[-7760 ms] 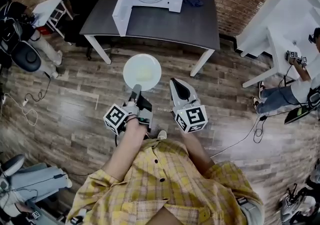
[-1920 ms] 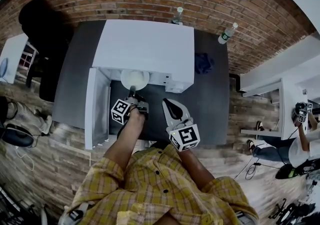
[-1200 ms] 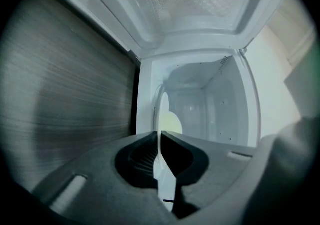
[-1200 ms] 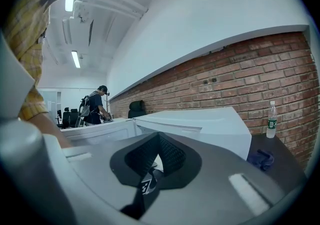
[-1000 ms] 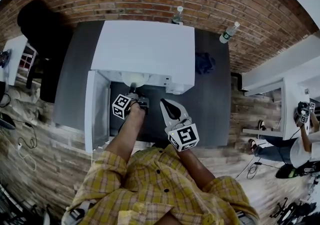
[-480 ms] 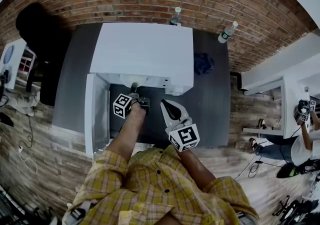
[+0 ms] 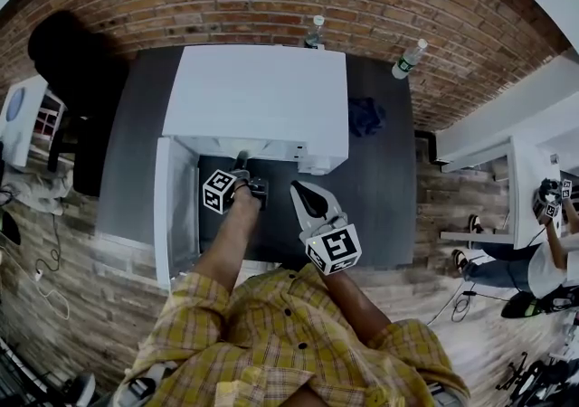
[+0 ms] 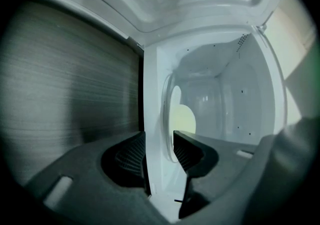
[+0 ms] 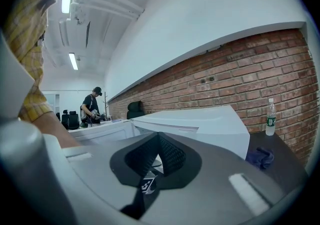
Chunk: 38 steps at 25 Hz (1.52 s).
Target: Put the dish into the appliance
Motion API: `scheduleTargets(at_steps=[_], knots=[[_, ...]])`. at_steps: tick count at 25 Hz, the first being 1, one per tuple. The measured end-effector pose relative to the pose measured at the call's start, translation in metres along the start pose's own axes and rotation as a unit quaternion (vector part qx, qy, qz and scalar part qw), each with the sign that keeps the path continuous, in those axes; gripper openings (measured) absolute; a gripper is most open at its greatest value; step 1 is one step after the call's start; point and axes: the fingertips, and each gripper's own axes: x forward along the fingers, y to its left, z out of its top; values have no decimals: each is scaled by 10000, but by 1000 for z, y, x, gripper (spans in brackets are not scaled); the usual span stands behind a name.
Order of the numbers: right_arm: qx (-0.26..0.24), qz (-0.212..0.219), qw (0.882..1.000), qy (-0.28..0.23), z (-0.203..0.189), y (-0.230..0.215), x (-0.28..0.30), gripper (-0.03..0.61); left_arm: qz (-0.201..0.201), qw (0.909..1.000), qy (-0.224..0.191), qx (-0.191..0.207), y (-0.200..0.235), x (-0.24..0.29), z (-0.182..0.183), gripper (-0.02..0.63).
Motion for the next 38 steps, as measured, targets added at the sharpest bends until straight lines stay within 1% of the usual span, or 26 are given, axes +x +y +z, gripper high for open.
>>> scheduleTargets(at_steps=[6, 12, 19, 25, 28, 33, 38], knots=[[-25, 10, 10000, -10, 4, 3, -3, 5, -144, 9999, 87, -18, -8, -10, -7, 179], [-35, -139, 9999, 14, 7, 6, -11, 5, -319, 9993, 197, -21, -17, -37, -17, 179], [9, -148, 9999, -54, 9, 23, -26, 5, -798, 9958, 425, 132, -46, -76, -33, 87], [207, -199, 9994, -202, 18, 36, -41, 5, -1039, 9917, 647, 393, -58, -119, -46, 14], [214, -193, 9993, -235, 20, 48, -50, 5, -1164, 9893, 719, 505, -62, -139, -49, 2], [249, -213, 9991, -276, 20, 65, -66, 5, -1389, 9853, 812, 577, -72, -174, -55, 2], [370, -263, 9984, -349, 20, 78, -81, 5, -1641, 9784, 891, 889, -88, -212, -65, 2]])
